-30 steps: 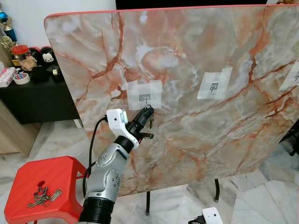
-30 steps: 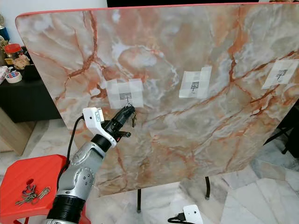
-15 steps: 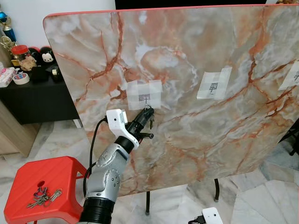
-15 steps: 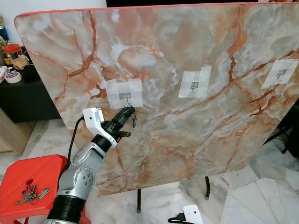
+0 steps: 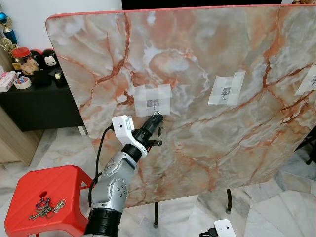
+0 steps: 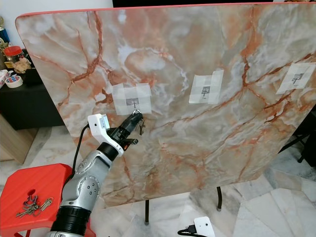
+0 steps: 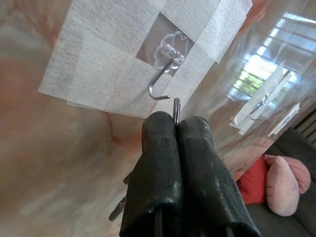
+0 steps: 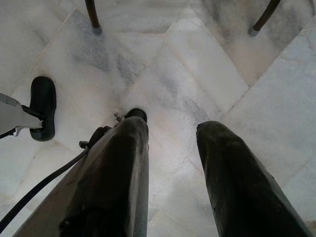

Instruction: Hang keys on a hook

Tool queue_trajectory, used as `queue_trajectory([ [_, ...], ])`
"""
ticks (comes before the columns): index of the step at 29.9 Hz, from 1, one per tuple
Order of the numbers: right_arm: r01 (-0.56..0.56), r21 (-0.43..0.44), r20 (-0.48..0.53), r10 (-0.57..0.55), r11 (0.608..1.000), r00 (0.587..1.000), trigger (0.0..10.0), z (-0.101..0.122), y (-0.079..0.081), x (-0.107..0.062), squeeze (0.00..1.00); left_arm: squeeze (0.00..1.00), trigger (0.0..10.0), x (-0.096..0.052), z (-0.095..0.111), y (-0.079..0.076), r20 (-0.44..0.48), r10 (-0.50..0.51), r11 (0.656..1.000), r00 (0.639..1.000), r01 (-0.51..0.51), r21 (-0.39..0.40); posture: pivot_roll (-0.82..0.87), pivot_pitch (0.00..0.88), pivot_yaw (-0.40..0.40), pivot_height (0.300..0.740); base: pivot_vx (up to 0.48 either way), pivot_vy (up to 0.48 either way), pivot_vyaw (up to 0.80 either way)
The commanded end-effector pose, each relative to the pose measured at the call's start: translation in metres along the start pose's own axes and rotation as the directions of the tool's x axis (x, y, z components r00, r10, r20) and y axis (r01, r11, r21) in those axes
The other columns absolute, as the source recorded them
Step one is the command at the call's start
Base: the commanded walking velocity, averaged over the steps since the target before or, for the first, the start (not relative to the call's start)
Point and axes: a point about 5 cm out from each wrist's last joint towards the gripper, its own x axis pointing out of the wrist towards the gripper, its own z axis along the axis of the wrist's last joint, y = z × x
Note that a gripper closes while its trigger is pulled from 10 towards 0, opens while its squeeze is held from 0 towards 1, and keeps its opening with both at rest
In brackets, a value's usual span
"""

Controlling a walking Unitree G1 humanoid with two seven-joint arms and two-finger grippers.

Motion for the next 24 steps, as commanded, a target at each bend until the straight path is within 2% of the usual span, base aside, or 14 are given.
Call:
queue_trajectory([
  [1,0.004,0.014,0.004,-0.004,1.000,1.000,10.0,0.0014,-0.0009,0.0000,0.00,0.00,10.0,0.0045,0.0034,-0.0037,0.009,-0.009,1.000,1.000,0.009,-0.017,0.06,0.000,-0.040,0.740,0.000,0.000,0.00],
  [5,0.004,0.020,0.004,-0.004,1.000,1.000,10.0,0.0011,-0.0007,0.0000,0.00,0.00,10.0,0.0049,0.0026,-0.0051,0.012,-0.006,0.999,1.000,0.007,-0.052,0.06,0.000,-0.039,0.740,0.000,0.000,0.00],
  [19,0.001,0.018,0.002,-0.001,1.000,1.000,10.0,0.0012,-0.0004,0.0000,0.00,0.00,10.0,0.0044,0.0035,-0.0015,0.020,0.036,0.998,0.999,-0.035,-0.061,0.06,0.000,-0.040,0.740,0.000,0.000,0.00],
  [24,0.000,0.017,0.005,0.000,1.000,1.000,10.0,0.0013,-0.0003,0.0000,0.00,0.00,10.0,0.0042,0.0056,-0.0067,0.027,-0.011,0.998,1.000,0.012,-0.054,0.06,0.000,-0.040,0.740,0.000,0.000,0.00],
])
